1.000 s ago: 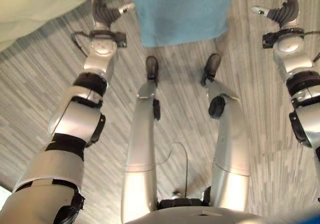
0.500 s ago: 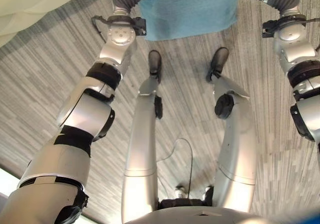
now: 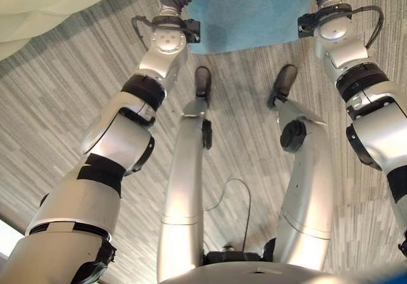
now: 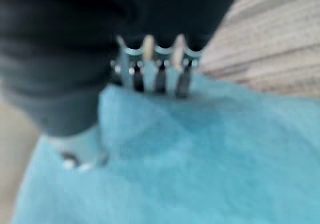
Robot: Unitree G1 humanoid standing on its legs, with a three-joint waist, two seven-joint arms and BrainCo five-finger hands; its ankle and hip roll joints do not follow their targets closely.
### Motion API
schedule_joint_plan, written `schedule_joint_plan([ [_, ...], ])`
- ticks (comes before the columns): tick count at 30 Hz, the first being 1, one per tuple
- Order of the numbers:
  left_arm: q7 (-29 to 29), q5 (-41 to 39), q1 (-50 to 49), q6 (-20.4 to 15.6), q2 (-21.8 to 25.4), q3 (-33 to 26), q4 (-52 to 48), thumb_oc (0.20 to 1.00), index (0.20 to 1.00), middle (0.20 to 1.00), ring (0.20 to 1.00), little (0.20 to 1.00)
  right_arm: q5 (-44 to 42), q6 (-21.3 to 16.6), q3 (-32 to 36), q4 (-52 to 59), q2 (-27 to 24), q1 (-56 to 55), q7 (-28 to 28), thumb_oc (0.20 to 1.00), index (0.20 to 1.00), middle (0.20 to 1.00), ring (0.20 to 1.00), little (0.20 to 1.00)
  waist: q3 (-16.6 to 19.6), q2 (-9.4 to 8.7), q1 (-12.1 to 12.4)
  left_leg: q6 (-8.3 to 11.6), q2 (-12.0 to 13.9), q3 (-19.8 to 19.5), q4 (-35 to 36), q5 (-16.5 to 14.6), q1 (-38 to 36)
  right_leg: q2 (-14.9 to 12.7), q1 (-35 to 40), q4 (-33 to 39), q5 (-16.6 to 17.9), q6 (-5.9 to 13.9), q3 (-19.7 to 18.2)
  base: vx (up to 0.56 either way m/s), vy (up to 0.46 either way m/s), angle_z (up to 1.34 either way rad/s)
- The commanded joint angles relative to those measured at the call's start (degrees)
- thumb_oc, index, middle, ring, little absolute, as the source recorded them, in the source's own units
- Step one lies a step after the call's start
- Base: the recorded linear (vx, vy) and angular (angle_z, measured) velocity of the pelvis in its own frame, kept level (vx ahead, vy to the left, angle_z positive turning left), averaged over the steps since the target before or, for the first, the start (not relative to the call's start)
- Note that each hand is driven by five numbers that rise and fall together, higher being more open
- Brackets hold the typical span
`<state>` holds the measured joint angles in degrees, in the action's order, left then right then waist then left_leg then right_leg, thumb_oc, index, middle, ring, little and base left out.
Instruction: Pick up all the scattered cushions and arrange them neatly on the sofa.
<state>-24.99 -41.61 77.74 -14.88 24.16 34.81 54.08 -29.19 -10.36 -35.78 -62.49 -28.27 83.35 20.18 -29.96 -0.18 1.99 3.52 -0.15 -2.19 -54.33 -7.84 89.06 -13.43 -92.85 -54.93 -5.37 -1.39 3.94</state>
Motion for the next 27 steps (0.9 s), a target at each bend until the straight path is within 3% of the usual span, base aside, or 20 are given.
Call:
schedule_joint_plan([
  [1,1.2,1.0,0.7,-5.8,-2.3,-2.4,-7.9,0.200,0.200,0.200,0.200,0.200,-0.2,-5.1,-3.6,9.4,4.6,3.0,-2.0,0.200,0.200,0.200,0.200,0.200,0.3,5.40,-1.7,0.30,-0.4,-4.7,3.6,3.5,0.2,0.6,2.9,0.1,-3.8,6.92,0.6,0.01,0.035,-0.01],
  [10,0.2,1.4,-6.6,-7.3,-1.6,-6.2,-16.2,0.200,0.200,0.200,0.200,0.200,3.2,-6.2,0.6,20.0,3.6,-3.0,-1.2,0.200,0.200,0.200,0.200,0.200,4.3,3.76,-2.1,-0.15,-0.5,-3.5,7.0,3.7,-0.7,1.6,2.9,2.4,-2.8,7.49,0.6,0.01,0.015,-0.01],
  [17,-0.2,6.7,-19.9,-7.8,-3.0,-11.1,-30.4,0.200,0.200,0.200,0.200,0.200,11.2,-6.3,5.6,32.0,2.7,-14.8,-0.9,0.200,0.200,0.200,0.200,0.200,12.7,1.36,-3.0,-0.15,-0.1,-1.0,16.0,5.0,-3.9,2.3,3.0,6.1,-2.0,7.56,-0.2,-0.01,0.003,-0.01],
  [19,0.2,8.4,-25.4,-7.7,-3.5,-13.2,-35.1,0.200,0.200,0.200,0.200,0.200,12.5,-6.7,8.5,37.1,1.8,-21.2,-1.8,0.200,0.200,0.200,0.200,0.200,13.3,1.34,-3.3,0.08,0.2,-1.3,19.4,5.6,-9.0,2.5,8.2,8.9,-2.0,7.53,0.3,-0.06,-0.008,-0.03],
  [20,1.2,9.2,-30.6,-7.5,-4.0,-15.0,-38.3,0.200,0.200,0.200,0.200,0.200,12.9,-7.4,11.6,41.9,1.8,-28.3,-2.7,0.200,0.200,0.200,0.200,0.200,13.5,1.29,-3.5,0.42,0.6,-1.9,22.9,6.1,-14.6,2.6,14.4,11.9,-1.8,7.47,1.3,-0.06,-0.017,0.03],
  [21,1.1,9.3,-31.0,-7.4,-4.0,-15.0,-38.5,0.200,0.200,0.200,0.200,0.200,13.0,-7.3,11.6,42.2,1.8,-28.7,-2.7,0.200,0.200,0.200,0.200,0.200,13.3,1.32,-3.5,0.43,0.6,-1.9,23.1,6.2,-15.1,2.6,15.0,12.2,-1.8,7.46,1.4,-0.09,-0.042,0.03],
  [24,3.3,11.3,-40.3,-7.1,-4.5,-16.7,-43.8,0.200,0.200,0.200,0.200,0.200,12.2,-8.6,17.1,50.2,3.1,-42.5,-4.8,0.200,0.200,0.200,0.200,0.200,13.5,1.02,-3.5,1.05,1.1,-3.4,29.3,7.3,-27.5,2.6,28.3,18.5,-1.0,7.31,2.9,-0.08,-0.034,0.03],
  [25,3.9,11.7,-41.9,-7.1,-4.6,-16.9,-44.9,0.200,0.200,0.200,0.200,0.200,12.1,-9.0,17.8,51.4,3.5,-44.8,-5.2,0.200,0.200,0.200,0.200,0.200,13.6,0.87,-3.5,1.05,1.1,-3.4,30.6,9.2,-29.0,2.5,30.4,20.3,0.6,6.78,3.3,-0.08,-0.026,0.07],
  [27,4.7,11.6,-44.0,-7.2,-5.1,-16.9,-45.5,0.200,0.200,0.200,0.200,0.200,11.9,-9.2,18.1,52.1,4.1,-47.5,-6.0,0.200,0.200,0.200,0.200,0.200,13.6,0.84,-3.3,1.08,1.1,-3.6,32.3,9.6,-32.5,2.5,33.5,21.8,0.8,6.77,3.8,0.00,-0.033,0.04],
])
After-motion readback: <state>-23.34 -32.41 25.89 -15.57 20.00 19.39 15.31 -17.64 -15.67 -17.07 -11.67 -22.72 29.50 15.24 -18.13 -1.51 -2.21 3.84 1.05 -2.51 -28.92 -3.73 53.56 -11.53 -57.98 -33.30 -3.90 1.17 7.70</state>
